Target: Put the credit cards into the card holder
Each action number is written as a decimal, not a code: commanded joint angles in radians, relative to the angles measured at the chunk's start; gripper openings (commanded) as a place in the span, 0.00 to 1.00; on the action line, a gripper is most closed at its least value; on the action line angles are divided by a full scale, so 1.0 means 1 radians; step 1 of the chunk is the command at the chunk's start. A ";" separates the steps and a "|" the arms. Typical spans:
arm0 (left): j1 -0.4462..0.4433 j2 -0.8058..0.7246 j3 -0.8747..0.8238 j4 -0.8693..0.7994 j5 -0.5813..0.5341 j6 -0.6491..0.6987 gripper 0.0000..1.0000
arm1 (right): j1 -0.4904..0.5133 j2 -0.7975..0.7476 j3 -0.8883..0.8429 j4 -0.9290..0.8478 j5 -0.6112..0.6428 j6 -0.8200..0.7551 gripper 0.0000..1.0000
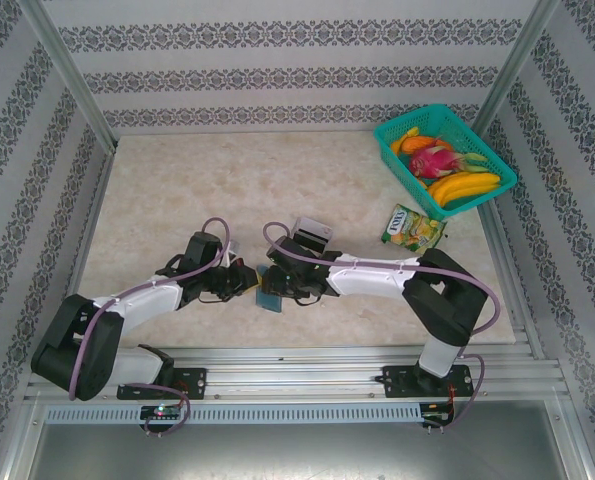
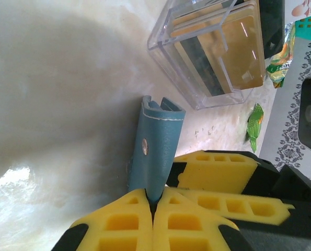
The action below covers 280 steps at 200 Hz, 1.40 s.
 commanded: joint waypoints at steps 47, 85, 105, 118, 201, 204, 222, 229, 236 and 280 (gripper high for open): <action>-0.014 -0.036 0.011 0.061 0.090 -0.012 0.00 | 0.004 0.021 -0.001 -0.175 0.210 -0.023 0.23; -0.014 -0.047 0.012 0.029 0.066 -0.002 0.00 | 0.001 -0.022 -0.023 -0.243 0.265 -0.022 0.20; -0.014 -0.048 0.012 0.020 0.060 0.003 0.00 | -0.007 -0.053 -0.049 -0.238 0.259 -0.030 0.22; -0.014 -0.043 0.014 0.009 0.056 0.008 0.00 | -0.010 -0.073 -0.065 -0.218 0.241 -0.036 0.25; -0.014 -0.032 0.022 -0.003 0.044 0.013 0.00 | -0.052 -0.070 -0.116 -0.030 0.064 -0.001 0.26; -0.014 -0.033 0.022 -0.003 0.044 0.013 0.00 | -0.052 -0.069 -0.119 -0.022 0.060 0.000 0.26; -0.014 -0.034 0.023 -0.015 0.032 0.019 0.02 | -0.052 -0.076 -0.135 0.019 0.040 0.004 0.18; -0.014 -0.033 0.023 -0.021 0.023 0.023 0.04 | -0.053 -0.086 -0.138 0.016 0.042 0.005 0.15; -0.014 -0.035 0.022 -0.029 0.011 0.024 0.06 | -0.053 -0.096 -0.140 0.009 0.047 0.002 0.10; -0.015 -0.034 0.044 -0.140 -0.062 0.076 0.33 | -0.059 -0.269 -0.191 -0.044 0.094 -0.037 0.04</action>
